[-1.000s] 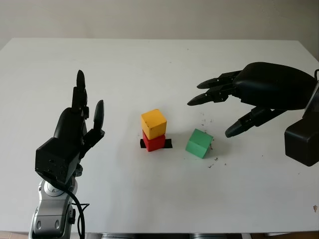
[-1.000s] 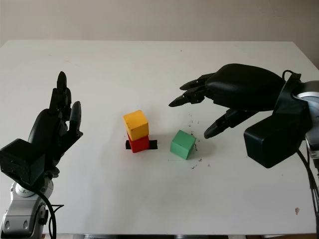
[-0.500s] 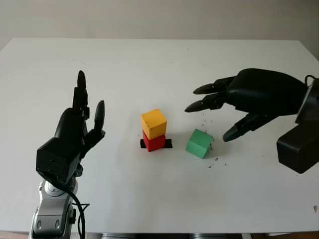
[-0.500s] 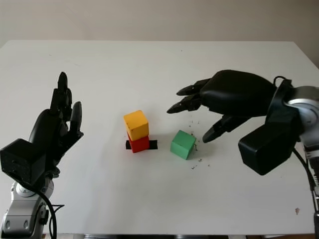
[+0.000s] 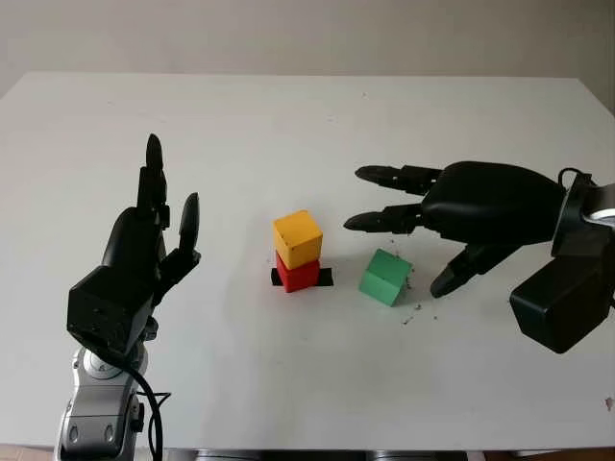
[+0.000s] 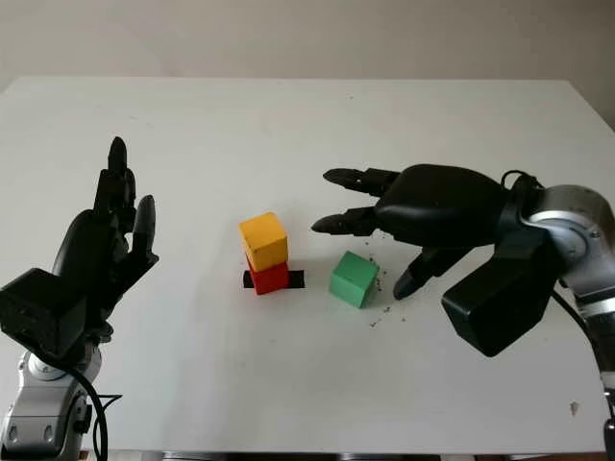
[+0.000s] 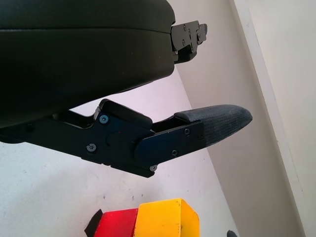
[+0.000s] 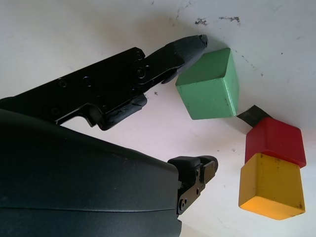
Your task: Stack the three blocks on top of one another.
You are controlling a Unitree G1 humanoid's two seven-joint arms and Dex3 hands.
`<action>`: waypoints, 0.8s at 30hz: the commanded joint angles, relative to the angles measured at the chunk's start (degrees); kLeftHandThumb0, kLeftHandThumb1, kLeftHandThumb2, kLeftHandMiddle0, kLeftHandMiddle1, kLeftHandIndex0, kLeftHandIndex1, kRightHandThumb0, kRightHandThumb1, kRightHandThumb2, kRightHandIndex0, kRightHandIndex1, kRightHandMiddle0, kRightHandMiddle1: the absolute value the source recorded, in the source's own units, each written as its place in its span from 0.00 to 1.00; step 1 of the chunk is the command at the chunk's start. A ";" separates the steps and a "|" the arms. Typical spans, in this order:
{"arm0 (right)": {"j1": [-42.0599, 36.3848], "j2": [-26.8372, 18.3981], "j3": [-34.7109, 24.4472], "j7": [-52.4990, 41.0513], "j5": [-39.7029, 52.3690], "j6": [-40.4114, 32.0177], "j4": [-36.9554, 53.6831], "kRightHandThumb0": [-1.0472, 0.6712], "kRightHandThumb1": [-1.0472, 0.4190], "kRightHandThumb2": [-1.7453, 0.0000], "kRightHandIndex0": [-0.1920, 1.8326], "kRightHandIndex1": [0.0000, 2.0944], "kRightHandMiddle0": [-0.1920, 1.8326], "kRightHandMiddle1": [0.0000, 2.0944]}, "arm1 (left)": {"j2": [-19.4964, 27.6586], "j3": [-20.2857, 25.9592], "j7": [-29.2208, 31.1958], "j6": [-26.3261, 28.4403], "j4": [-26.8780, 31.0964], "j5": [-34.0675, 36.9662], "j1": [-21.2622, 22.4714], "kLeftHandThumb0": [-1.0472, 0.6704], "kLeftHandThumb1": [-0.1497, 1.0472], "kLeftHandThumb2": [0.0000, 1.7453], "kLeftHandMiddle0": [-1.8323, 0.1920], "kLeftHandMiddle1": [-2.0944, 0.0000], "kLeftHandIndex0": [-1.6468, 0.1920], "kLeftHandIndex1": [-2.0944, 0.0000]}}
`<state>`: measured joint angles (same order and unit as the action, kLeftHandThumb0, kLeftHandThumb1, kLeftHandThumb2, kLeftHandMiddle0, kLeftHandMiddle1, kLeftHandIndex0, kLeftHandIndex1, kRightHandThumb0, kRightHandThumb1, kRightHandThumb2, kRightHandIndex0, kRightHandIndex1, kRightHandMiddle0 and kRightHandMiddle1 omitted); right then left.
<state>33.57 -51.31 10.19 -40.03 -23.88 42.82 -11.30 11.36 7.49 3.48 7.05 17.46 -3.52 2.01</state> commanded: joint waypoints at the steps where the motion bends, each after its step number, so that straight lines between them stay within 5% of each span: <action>1: -0.91 0.27 0.45 1.33 -0.42 1.02 -0.61 0.28 0.14 0.97 0.04 0.03 0.27 0.04 | -0.04 0.40 -0.27 -0.23 0.89 0.24 -0.40 0.18 1.00 0.40 1.00 1.00 1.00 1.00; 24: 1.98 4.36 4.38 19.53 -10.03 11.82 -16.44 0.32 0.07 0.96 0.12 0.03 0.38 0.16 | 0.24 0.48 -0.09 0.52 1.14 0.43 -0.64 0.17 1.00 0.40 1.00 0.99 1.00 1.00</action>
<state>34.51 -47.32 14.08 -21.16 -33.63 54.09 -27.02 11.36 7.63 3.49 7.44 17.50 -3.15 1.88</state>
